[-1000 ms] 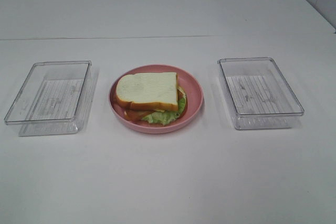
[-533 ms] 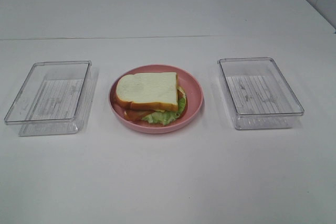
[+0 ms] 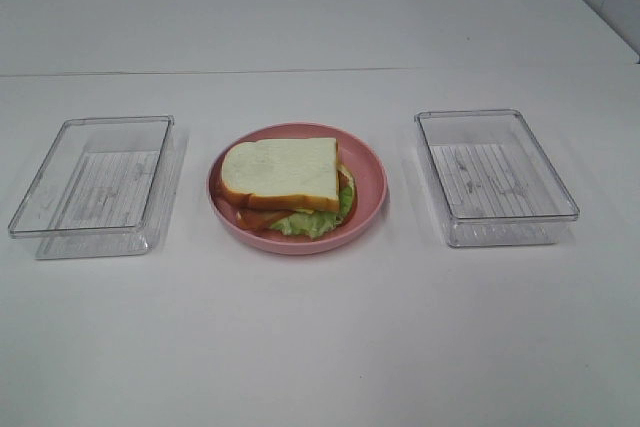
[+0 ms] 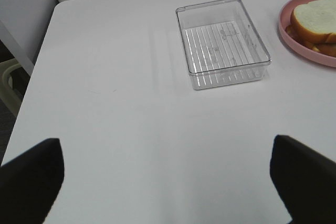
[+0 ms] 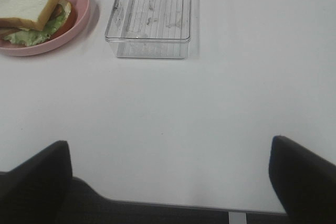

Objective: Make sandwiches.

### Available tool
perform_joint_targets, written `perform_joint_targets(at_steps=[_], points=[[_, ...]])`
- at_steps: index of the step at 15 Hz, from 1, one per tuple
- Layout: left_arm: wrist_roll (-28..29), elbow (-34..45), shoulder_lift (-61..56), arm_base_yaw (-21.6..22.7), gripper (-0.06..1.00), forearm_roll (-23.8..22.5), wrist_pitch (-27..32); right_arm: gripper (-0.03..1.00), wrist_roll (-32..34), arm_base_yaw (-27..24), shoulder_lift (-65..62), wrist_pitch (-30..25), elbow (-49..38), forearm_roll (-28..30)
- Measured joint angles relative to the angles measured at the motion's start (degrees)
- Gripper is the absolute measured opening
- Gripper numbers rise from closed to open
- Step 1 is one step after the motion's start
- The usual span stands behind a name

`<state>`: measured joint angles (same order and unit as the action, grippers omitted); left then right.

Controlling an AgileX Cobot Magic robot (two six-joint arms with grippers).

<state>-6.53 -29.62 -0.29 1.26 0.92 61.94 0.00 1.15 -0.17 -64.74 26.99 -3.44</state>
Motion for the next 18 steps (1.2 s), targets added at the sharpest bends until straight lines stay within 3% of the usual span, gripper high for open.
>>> perform_joint_targets(at_steps=[18], points=[[0.0, 0.0, 0.0, 0.0, 0.99, 0.0, 0.0, 0.98, 0.0, 0.0, 0.0, 0.0, 0.0, 0.0]])
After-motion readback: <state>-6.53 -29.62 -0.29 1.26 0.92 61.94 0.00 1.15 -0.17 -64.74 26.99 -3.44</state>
